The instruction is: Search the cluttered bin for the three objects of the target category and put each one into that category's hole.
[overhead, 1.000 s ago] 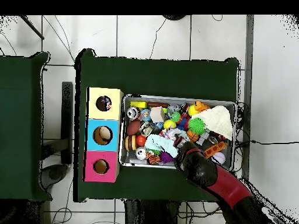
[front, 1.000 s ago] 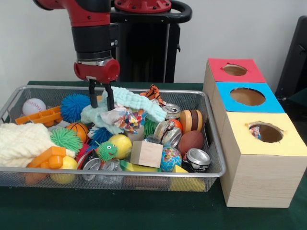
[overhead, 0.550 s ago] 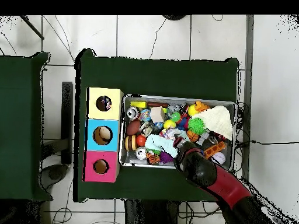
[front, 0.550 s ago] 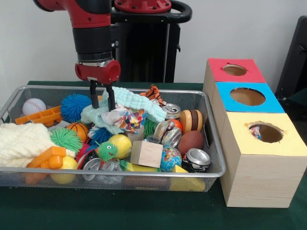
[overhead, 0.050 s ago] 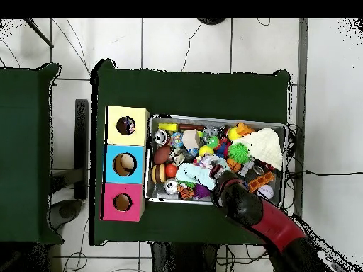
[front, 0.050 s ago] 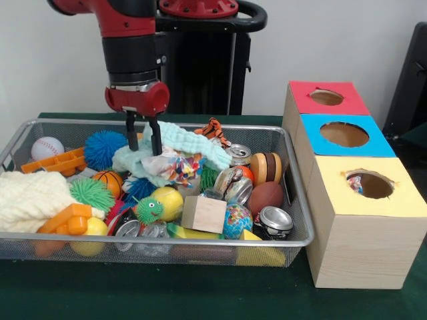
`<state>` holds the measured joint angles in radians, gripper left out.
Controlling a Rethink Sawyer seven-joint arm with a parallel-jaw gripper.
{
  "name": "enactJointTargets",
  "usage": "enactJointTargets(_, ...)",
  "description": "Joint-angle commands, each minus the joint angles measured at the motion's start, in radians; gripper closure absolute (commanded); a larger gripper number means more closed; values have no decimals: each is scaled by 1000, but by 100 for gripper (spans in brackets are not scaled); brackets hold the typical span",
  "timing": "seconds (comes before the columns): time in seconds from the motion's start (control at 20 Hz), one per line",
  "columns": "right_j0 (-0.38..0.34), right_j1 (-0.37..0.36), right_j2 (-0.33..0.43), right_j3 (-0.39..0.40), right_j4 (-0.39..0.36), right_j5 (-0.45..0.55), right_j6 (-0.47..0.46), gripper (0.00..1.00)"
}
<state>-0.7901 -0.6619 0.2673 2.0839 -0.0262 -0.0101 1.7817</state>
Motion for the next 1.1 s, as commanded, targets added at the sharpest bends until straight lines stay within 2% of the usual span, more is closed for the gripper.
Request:
enactJointTargets(0.05,60,-61,3,-72,-9,54,103,0)
enactJointTargets(0.5,56,-54,6,-96,-8,79,87,0)
enactJointTargets(0.9,50,-12,15,-97,-15,29,103,0)
enactJointTargets(1.1,54,39,18,-114,-19,-10,111,0)
